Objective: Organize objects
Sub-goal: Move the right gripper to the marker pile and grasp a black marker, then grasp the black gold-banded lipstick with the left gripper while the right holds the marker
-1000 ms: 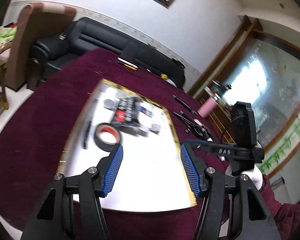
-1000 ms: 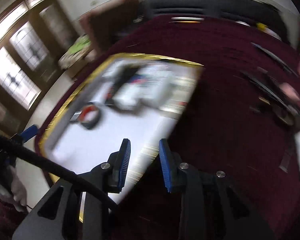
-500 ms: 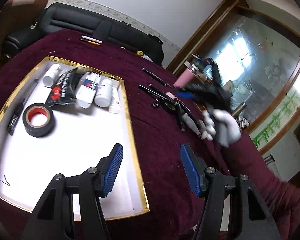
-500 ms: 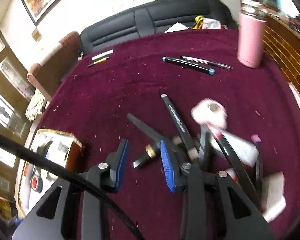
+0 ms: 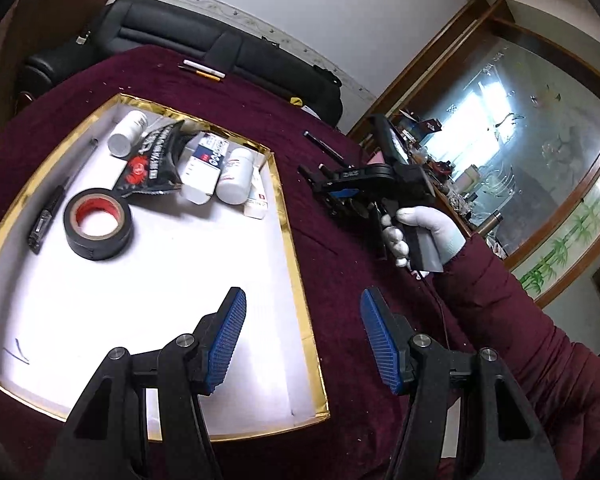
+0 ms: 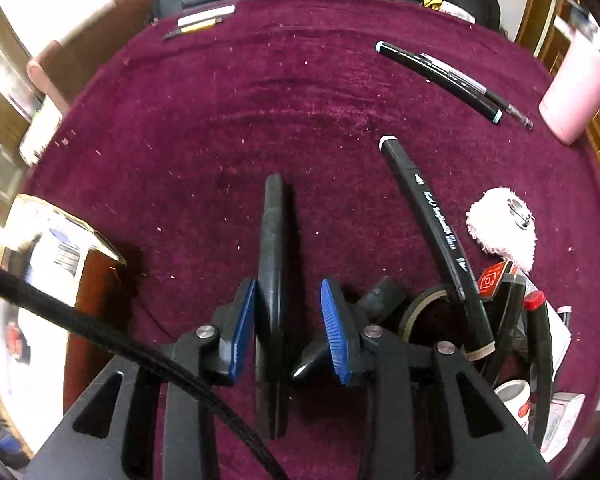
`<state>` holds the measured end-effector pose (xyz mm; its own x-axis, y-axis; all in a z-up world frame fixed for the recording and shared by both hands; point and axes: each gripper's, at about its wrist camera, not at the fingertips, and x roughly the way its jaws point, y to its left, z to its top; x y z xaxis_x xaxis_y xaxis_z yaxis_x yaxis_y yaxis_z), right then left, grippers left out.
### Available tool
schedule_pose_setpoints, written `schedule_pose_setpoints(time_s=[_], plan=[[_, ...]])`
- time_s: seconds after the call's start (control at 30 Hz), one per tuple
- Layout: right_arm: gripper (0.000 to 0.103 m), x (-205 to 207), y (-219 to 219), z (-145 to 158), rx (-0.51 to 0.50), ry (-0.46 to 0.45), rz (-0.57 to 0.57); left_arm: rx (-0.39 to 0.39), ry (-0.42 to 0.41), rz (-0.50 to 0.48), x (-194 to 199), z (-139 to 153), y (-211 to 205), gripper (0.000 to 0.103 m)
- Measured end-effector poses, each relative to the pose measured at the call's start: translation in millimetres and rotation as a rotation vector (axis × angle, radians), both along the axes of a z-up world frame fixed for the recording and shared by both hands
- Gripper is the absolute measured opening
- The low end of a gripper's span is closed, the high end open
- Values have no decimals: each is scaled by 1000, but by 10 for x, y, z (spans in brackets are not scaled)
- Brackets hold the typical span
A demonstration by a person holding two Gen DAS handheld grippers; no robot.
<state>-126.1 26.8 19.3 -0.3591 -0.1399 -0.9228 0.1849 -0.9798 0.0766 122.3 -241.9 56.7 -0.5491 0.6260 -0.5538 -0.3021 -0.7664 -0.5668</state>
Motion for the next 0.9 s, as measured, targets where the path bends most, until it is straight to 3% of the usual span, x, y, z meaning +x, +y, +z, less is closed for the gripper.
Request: schedule_pose_setpoints(time_s=[0.1, 0.23, 0.5, 0.7, 0.9], plan=[[14, 45, -78, 1, 36, 32, 6, -7, 6, -20, 18, 23, 76, 54], [14, 342, 85, 45, -132, -25, 18, -24, 17, -36, 24, 99, 150, 54], [14, 1514, 887, 10, -156, -1, -38, -132, 10, -116, -213, 221, 631, 54], [12, 2078, 1462, -16, -262, 29, -111, -295, 24, -192, -762, 202, 1416, 54], [12, 2053, 1582, -38, -346, 43, -105, -426, -29, -158, -1589, -145, 2148, 54]])
